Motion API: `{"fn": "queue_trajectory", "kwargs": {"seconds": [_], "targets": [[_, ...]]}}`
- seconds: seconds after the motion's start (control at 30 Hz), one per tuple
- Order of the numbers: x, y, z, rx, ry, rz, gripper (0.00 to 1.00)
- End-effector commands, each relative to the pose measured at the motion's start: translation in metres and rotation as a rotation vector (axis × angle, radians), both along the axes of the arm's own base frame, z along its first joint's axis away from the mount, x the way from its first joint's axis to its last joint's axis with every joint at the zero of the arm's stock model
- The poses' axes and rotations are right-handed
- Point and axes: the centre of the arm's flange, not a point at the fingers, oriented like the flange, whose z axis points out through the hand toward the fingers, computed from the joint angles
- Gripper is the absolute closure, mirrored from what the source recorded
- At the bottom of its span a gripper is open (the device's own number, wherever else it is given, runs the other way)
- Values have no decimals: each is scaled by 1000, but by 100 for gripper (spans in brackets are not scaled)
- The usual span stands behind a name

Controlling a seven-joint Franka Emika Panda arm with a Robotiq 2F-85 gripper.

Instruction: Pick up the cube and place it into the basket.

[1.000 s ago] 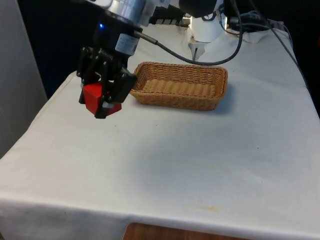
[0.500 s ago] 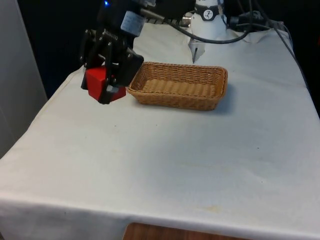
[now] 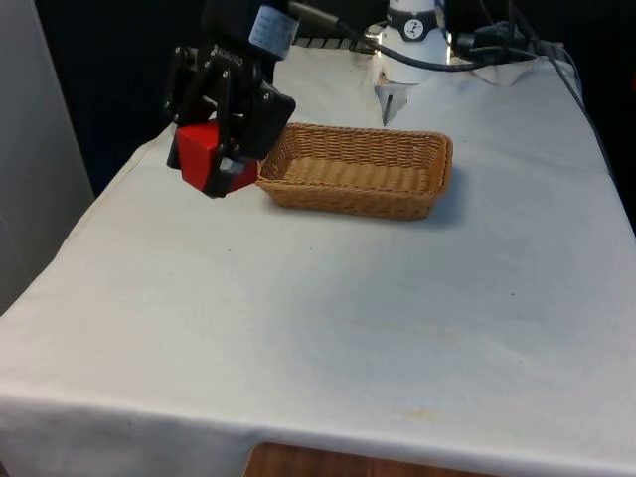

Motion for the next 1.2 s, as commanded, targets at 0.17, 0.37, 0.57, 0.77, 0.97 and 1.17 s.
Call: {"fn": "queue_trajectory", "kwargs": {"seconds": [0.17, 0.37, 0.57, 0.77, 0.97, 1.17], "targets": [[-2, 6, 10, 1, -7, 13, 97], [-3, 14, 14, 5, 0, 24, 97], [-3, 20, 14, 12, 5, 37, 97], [-3, 28, 13, 23, 18, 49, 97], [-2, 31, 13, 21, 15, 51, 97], [-1, 31, 10, 19, 23, 46, 97]]}}
